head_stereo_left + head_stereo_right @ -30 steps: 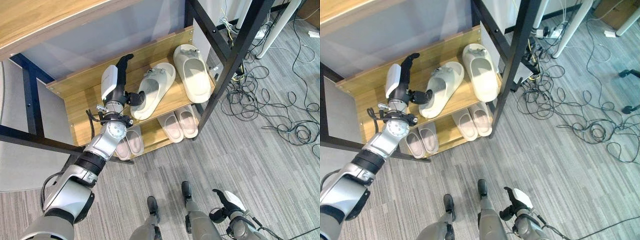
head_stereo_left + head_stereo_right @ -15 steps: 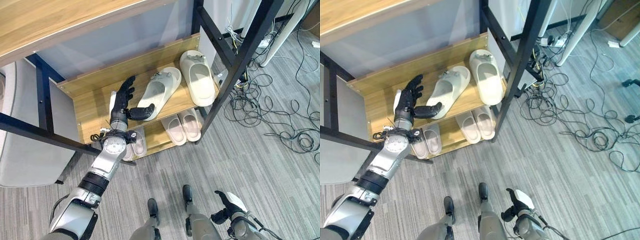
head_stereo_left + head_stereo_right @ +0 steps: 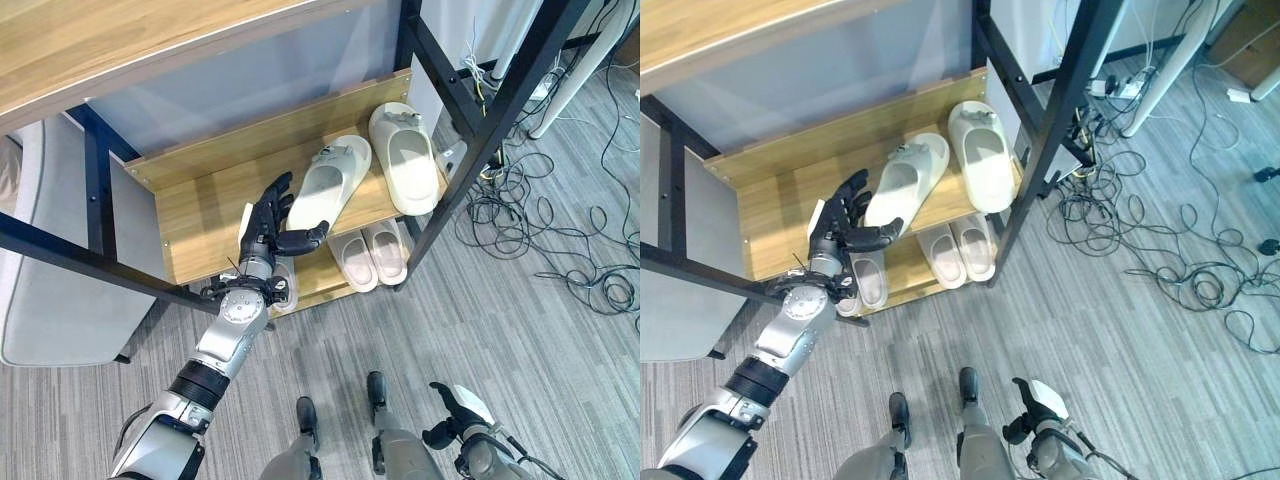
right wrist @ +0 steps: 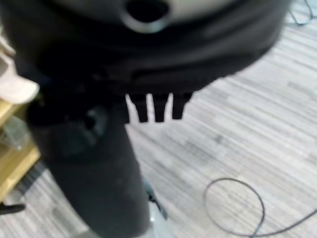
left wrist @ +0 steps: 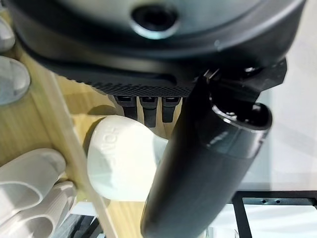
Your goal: Arrange the slippers neatly on the shoe rack.
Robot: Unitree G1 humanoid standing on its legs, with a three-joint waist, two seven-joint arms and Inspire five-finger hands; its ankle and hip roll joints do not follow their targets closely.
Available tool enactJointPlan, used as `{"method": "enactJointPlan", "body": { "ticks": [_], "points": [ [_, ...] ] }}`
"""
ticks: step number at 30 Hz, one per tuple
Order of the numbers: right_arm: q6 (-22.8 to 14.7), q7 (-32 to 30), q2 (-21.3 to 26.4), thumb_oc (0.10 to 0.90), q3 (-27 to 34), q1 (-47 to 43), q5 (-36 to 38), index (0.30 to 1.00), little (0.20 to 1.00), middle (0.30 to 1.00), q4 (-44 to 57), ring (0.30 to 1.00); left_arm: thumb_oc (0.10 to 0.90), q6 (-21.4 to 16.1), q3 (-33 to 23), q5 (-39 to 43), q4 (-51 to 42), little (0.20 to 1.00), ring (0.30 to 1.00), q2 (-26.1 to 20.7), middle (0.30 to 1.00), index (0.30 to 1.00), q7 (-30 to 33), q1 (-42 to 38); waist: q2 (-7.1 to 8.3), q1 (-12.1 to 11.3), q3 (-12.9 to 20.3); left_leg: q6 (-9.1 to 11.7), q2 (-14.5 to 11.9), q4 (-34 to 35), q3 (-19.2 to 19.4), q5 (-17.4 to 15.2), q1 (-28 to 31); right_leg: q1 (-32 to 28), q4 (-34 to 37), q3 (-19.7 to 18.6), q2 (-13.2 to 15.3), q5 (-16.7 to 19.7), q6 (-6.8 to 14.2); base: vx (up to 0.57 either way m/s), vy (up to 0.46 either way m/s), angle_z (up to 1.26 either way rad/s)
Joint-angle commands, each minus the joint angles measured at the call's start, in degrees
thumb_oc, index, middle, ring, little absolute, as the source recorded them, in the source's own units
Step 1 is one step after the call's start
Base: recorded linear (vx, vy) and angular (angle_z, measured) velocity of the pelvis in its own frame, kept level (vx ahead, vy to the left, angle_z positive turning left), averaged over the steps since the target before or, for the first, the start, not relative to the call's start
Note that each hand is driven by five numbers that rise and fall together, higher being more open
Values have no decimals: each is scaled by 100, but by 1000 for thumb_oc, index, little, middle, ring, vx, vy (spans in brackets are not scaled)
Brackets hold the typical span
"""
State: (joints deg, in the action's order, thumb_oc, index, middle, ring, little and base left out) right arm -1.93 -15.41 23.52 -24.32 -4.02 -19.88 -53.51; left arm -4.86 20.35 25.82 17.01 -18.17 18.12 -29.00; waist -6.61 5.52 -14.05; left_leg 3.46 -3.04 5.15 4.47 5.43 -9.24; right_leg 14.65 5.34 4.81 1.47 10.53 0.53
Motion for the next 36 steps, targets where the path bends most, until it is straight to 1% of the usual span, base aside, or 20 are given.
{"method": "enactJointPlan", "body": {
  "ticks": [1,5,9,24,29,36],
  "points": [
    [-30,-163,-51,800,-2,279,-58,900,900,900,-8,900,800,-577,121,-7,-499,900,900,72,900,900,-93,-247,180,-13,456,20,121,-15,-36,-421,-34,-92,-272,2,202,-964,386,0,0,0],
    [5,-200,-79,800,-43,265,-59,900,900,900,-45,900,800,-592,294,218,-575,900,900,342,900,900,-59,-260,195,1,455,11,124,-15,-24,-421,-45,-81,-275,-13,203,-960,389,0,0,0],
    [14,-229,-92,800,-65,275,-64,900,900,900,-25,900,800,-594,443,347,-611,900,900,515,900,900,-42,-307,196,26,463,6,123,-15,-1,-425,-33,-82,-278,-34,200,-959,389,0,0,0],
    [6,-263,-70,800,-135,321,-64,900,900,900,-122,900,800,-576,772,233,-436,900,900,679,900,900,-8,-670,176,108,514,14,120,-15,71,-427,36,-144,-242,-47,201,-955,399,0,-1,-2],
    [-9,-279,-83,800,-151,313,-37,900,900,900,-156,900,800,-574,806,83,-376,900,900,641,900,900,50,-834,176,105,537,20,112,-15,70,-414,26,-151,-215,-20,196,-937,407,0,0,0],
    [-25,-245,-101,800,-129,322,-36,900,900,900,-254,900,800,-577,622,-247,-643,900,900,292,900,900,59,-868,160,35,578,45,101,-15,32,-379,55,-226,-200,60,195,-950,406,0,0,0]
  ]
}}
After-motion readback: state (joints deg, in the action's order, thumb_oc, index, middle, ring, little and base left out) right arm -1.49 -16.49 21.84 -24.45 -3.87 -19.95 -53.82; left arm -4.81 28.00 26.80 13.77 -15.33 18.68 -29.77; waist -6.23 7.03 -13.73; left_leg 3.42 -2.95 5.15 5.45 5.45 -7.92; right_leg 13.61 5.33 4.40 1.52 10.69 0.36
